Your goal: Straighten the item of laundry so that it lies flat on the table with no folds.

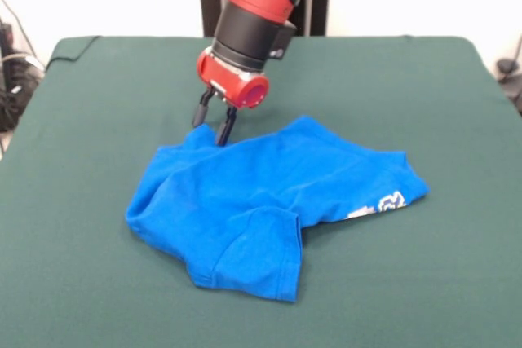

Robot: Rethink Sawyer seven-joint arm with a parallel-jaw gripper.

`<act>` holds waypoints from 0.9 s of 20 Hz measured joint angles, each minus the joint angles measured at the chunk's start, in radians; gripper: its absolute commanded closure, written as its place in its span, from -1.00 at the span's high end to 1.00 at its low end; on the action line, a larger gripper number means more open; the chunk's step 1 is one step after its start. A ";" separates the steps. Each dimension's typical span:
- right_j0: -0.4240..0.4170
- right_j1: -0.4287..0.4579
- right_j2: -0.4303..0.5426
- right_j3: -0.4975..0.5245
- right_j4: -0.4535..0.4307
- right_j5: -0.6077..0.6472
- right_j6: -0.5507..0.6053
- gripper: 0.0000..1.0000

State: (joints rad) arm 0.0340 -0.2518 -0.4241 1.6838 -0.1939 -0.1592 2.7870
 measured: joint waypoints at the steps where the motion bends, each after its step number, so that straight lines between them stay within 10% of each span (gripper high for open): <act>1: -0.004 0.000 0.000 0.002 0.000 -0.007 0.000 1.00; 15: -0.020 0.000 -0.010 0.007 -0.018 -0.027 0.000 1.00; 16: -0.023 0.000 -0.012 0.007 -0.018 -0.028 0.000 -1.00; 18: -0.024 0.000 -0.013 0.006 -0.018 -0.028 0.000 -1.00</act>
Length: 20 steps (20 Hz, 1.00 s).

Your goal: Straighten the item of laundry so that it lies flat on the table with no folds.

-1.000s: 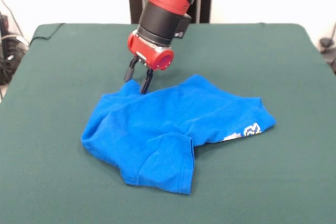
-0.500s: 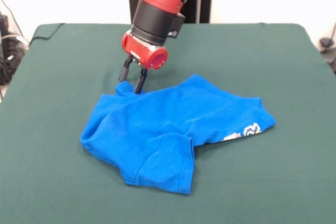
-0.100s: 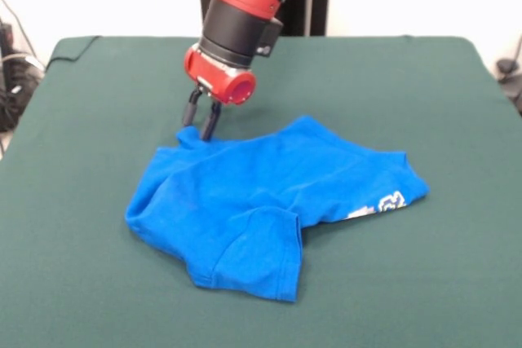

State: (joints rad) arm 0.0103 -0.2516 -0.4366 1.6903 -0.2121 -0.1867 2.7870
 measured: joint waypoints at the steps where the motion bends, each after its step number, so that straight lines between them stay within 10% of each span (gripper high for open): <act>1: 0.000 0.000 0.000 0.000 0.000 0.000 0.000 -1.00; 20: -0.069 0.000 0.000 -0.025 0.000 0.000 0.000 -1.00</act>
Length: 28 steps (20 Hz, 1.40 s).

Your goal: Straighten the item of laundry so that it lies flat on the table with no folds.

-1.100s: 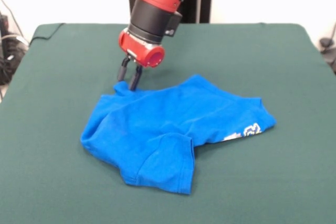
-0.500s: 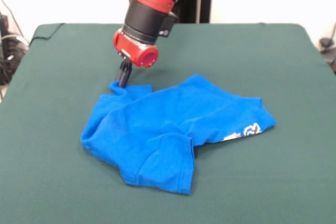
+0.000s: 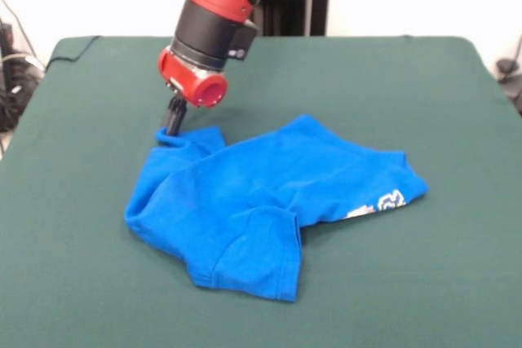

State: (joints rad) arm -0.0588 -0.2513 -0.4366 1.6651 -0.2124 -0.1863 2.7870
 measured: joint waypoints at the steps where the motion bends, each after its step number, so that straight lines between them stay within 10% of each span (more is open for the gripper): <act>1: -0.007 -0.006 0.000 0.000 0.000 0.000 0.000 -1.00; 28: -0.115 -0.056 0.008 0.170 -0.059 -0.074 0.000 -1.00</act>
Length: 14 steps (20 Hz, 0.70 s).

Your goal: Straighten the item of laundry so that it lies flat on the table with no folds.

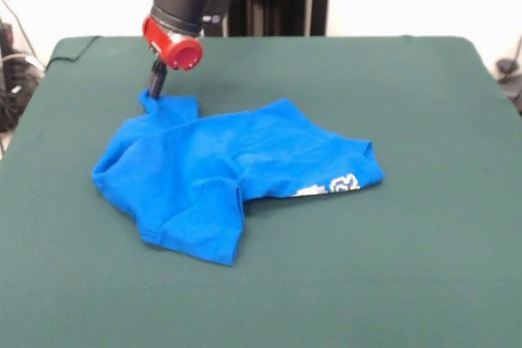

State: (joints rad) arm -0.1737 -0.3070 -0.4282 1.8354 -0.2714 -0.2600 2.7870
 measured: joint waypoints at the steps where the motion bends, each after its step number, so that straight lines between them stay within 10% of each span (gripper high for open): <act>1: -0.008 -0.001 0.009 0.018 0.000 -0.012 0.000 -1.00; 14: -0.007 -0.034 0.091 0.196 0.141 -0.083 0.000 -1.00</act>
State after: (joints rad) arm -0.1804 -0.3406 -0.3368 2.0316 -0.1300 -0.3434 2.7870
